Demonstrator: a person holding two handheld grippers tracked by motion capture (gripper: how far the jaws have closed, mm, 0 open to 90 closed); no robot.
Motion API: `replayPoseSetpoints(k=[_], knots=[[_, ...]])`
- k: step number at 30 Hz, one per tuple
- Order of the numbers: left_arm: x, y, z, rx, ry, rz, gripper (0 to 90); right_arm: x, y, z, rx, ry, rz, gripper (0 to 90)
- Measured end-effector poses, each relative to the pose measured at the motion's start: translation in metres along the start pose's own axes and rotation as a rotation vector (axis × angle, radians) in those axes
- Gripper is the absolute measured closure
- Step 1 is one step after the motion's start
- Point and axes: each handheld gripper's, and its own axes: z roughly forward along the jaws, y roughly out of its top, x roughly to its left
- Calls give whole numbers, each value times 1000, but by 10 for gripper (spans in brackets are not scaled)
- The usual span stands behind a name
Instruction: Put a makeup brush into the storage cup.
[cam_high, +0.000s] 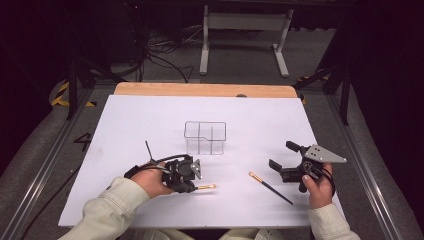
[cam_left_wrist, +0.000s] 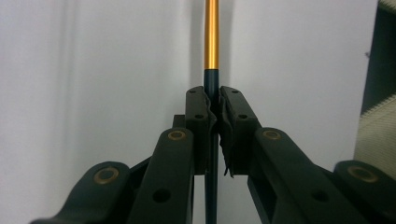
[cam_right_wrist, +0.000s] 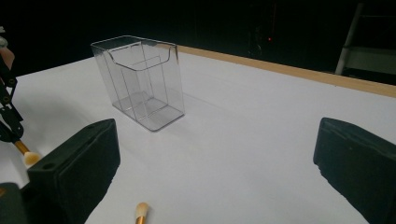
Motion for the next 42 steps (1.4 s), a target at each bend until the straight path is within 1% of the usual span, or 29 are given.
replayPoseSetpoints(k=[2,4,5,6,8,10,13,14,15,19,21,24,27,28,29,30,31,32,33,34,36,38,42], knots=[[0,0,-4,-11,-10,-11,824,0,0,0,0,-1,0,12],[1,0,-9,-19,-7,-5,824,0,0,0,1,-4,1,12],[1,0,-11,-26,-2,-13,824,-1,0,0,0,-4,2,12],[1,-1,-13,-36,-5,-9,824,-1,0,-1,0,-4,3,12],[1,0,-19,-67,-4,-10,824,-1,0,-1,-1,-4,4,12],[1,0,-24,-88,-5,-8,824,-1,0,-1,-1,-4,4,12],[0,-1,-31,-141,1,-19,825,-1,0,-1,-2,-4,5,12],[0,-2,-32,-152,1,-19,824,-1,0,-1,-3,-3,5,12],[0,-2,-32,-152,1,-19,824,-1,0,-1,-3,-4,5,12],[1,-3,-40,-227,1,-26,825,-1,0,-2,-3,-6,4,12],[1,-3,-41,-234,0,-27,825,-1,0,-2,-3,-4,3,12],[2,-4,-44,-266,1,-29,825,-1,0,-1,-4,-4,5,12],[2,-5,-48,-320,3,-36,824,-1,0,-2,-5,-5,4,12],[2,-6,-51,-348,10,-43,825,-1,0,-2,-3,-6,6,12],[2,-6,-51,-348,10,-43,825,-1,-1,-2,-4,-5,4,12],[3,-8,-54,-391,14,-49,824,-1,-1,-2,-3,-4,5,12],[4,-9,-55,-406,16,-53,825,-1,-1,-3,-2,-5,8,12],[4,-9,-55,-406,16,-53,825,-1,-1,-3,-2,-5,8,12],[5,-10,-57,-434,16,-57,825,-1,-1,-3,-1,-6,7,12],[5,-11,-58,-451,15,-62,825,-1,-1,-3,-4,-8,4,12],[6,-11,-60,-472,15,-65,825,-1,-1,-4,-3,-10,6,12],[6,-12,-61,-495,27,-67,825,-1,-2,-5,-1,-11,7,12],[7,-14,-65,-558,51,-74,825,-1,-2,-6,-2,-14,8,12]])
